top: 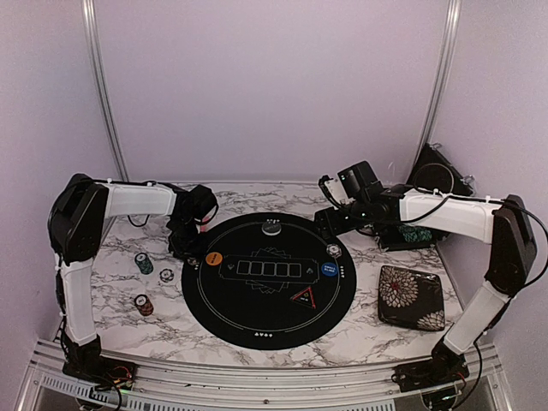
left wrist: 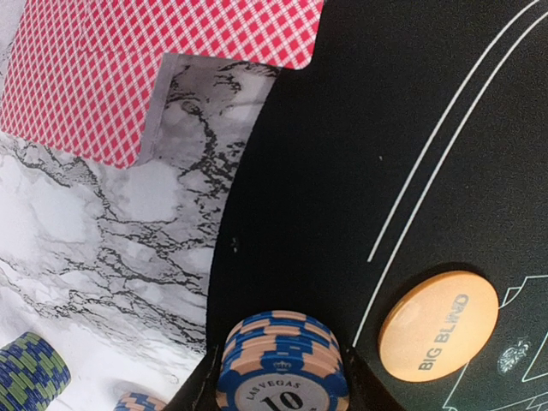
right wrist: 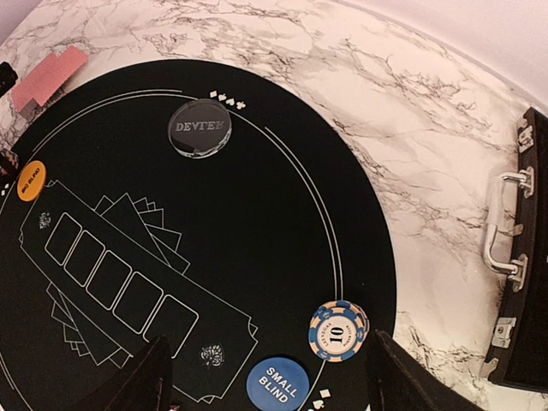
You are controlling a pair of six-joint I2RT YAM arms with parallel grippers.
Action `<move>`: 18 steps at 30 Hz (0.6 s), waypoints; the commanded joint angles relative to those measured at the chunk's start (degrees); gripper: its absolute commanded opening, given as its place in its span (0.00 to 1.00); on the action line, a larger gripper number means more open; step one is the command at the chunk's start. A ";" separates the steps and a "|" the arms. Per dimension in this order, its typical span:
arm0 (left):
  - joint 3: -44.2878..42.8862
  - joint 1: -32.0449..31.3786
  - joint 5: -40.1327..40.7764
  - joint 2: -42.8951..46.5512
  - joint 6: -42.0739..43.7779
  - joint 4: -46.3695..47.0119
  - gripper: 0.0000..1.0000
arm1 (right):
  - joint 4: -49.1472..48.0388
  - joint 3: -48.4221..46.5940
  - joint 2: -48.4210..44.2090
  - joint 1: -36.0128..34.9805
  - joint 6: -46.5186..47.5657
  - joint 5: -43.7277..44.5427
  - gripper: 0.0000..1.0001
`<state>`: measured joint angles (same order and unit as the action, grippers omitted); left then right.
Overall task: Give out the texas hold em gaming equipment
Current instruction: Place the poker chips pile at the big blind area.
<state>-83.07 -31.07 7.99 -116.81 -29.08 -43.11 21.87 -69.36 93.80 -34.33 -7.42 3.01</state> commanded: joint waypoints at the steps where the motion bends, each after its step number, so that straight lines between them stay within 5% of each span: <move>1: -1.60 0.22 0.36 -1.16 0.69 -1.28 0.39 | 0.22 -0.05 0.02 0.60 0.28 -0.36 0.75; 18: 0.10 0.22 0.27 -0.90 0.69 -0.88 0.48 | 0.10 0.11 0.11 0.70 0.30 -0.54 0.75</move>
<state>-83.40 -31.07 7.99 -117.05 -29.06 -43.07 21.87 -69.36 93.80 -34.13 -7.42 2.92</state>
